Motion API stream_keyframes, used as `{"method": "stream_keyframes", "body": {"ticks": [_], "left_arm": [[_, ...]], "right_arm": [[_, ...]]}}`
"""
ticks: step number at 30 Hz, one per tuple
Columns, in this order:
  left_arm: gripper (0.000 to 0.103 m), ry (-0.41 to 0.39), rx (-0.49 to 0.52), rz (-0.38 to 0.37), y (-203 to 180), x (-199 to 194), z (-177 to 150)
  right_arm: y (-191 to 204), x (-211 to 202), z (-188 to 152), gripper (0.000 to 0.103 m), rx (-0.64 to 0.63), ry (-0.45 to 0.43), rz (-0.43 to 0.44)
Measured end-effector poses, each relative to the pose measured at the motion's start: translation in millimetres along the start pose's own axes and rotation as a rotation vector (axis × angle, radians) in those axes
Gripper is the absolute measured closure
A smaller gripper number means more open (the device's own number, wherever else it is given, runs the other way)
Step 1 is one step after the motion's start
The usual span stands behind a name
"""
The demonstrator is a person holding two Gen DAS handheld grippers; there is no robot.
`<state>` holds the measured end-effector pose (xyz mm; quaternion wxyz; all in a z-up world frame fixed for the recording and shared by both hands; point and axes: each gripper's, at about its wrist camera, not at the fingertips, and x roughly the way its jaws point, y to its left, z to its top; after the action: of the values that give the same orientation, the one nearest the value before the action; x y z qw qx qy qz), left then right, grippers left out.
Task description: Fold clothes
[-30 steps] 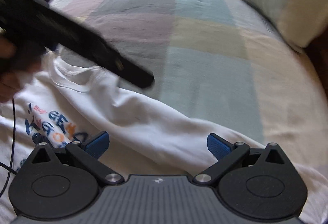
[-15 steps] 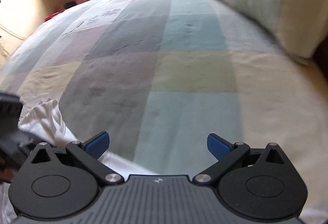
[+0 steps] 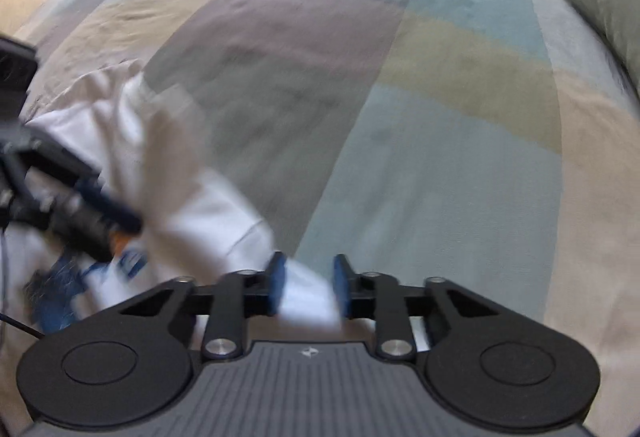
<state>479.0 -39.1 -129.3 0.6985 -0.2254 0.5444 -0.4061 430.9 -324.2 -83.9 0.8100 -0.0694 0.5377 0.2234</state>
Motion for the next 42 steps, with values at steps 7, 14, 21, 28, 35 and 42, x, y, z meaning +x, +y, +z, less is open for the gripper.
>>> {"method": "stream_keyframes", "body": {"ticks": [7, 14, 21, 28, 35, 42], "left_arm": [[0.052, 0.027, 0.036, -0.032, -20.9, -9.5, 1.7], [0.044, -0.020, 0.067, -0.137, -46.8, 16.3, 23.4], [0.044, 0.029, 0.005, -0.082, -22.9, 25.4, -0.7], [0.045, 0.036, -0.024, -0.081, -2.9, 25.8, -15.7], [0.045, 0.031, -0.014, -0.094, 0.0, 26.4, -17.1], [0.045, 0.032, -0.013, -0.086, -1.1, 22.7, -18.7]], "right_arm": [[27.5, -27.9, -32.5, 0.080, 0.067, -0.007, 0.035], [49.7, -23.8, -56.4, 0.079, 0.131, -0.060, 0.003], [36.4, -26.0, -63.2, 0.079, 0.210, -0.088, 0.049], [35.8, -31.9, -58.8, 0.078, 0.203, -0.096, 0.078], [-13.2, -21.3, -12.8, 0.068, 0.243, -0.219, 0.249], [-64.6, 27.5, -10.5, 0.068, 0.494, -0.157, 0.474]]}}
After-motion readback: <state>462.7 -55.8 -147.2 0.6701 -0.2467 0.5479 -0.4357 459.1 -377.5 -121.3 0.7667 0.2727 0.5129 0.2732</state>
